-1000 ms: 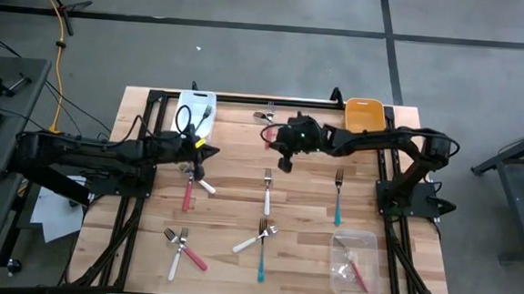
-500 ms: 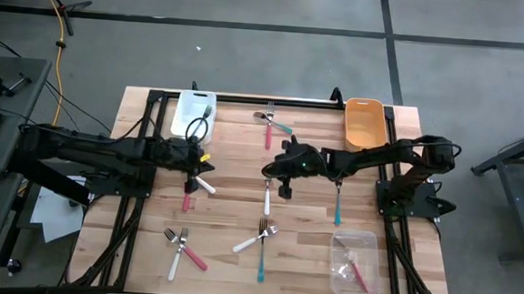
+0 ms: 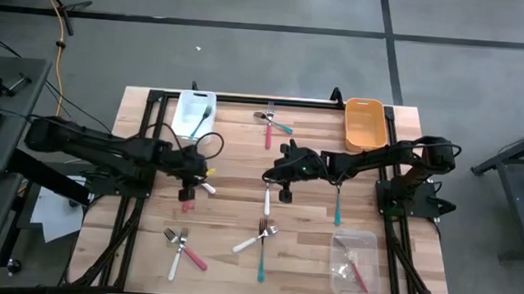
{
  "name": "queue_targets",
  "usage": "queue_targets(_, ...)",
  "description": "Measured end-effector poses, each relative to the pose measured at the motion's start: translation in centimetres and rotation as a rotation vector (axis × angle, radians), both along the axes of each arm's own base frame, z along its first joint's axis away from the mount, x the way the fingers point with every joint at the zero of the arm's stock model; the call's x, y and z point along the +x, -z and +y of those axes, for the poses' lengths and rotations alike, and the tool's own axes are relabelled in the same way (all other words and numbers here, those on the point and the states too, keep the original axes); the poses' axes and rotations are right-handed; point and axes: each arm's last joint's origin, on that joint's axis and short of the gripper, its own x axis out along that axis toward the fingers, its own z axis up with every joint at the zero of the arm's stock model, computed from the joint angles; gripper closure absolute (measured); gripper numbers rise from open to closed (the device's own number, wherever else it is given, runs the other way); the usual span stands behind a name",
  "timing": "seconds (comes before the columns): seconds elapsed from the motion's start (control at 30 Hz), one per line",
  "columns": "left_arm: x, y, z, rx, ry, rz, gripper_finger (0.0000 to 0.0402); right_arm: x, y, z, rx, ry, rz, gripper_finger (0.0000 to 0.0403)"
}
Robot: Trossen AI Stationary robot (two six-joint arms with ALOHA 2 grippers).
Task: Sort silverware by color (type)
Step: Put the middle left white fork into the yellow bin
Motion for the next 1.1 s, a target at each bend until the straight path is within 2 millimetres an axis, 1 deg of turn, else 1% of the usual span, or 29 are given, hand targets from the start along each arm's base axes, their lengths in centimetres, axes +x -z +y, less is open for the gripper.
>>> queue_targets(0.2,1.5,0.6,0.1,0.035,0.083,0.080,0.0267,0.0,0.0,-0.1,-0.012,-0.004,0.002,0.0402)
queue_targets(0.33,2.8,1.0,0.1,-0.017,0.149,0.126,0.0255,0.0,0.0,-0.1,-0.006,-0.002,0.005,0.0402)
queue_targets(0.4,3.3,1.4,0.1,-0.011,0.172,0.165,0.0254,0.0,0.1,0.0,-0.007,-0.005,0.008,0.0402)
queue_targets(0.6,4.2,2.8,0.3,0.044,0.192,0.301,0.0253,0.0,0.1,0.5,-0.012,-0.021,0.011,0.0402)
queue_targets(0.77,4.2,3.7,0.4,0.073,0.213,0.380,0.0255,-0.1,0.1,0.5,-0.015,-0.029,0.018,0.0402)
queue_targets(0.97,4.4,4.1,0.5,0.108,0.206,0.400,0.0272,-0.1,0.1,0.5,-0.046,-0.049,0.017,0.0402)
queue_targets(1.1,4.6,4.7,0.5,0.125,0.260,0.419,0.0285,-0.1,0.1,0.5,-0.048,-0.050,0.018,0.0402)
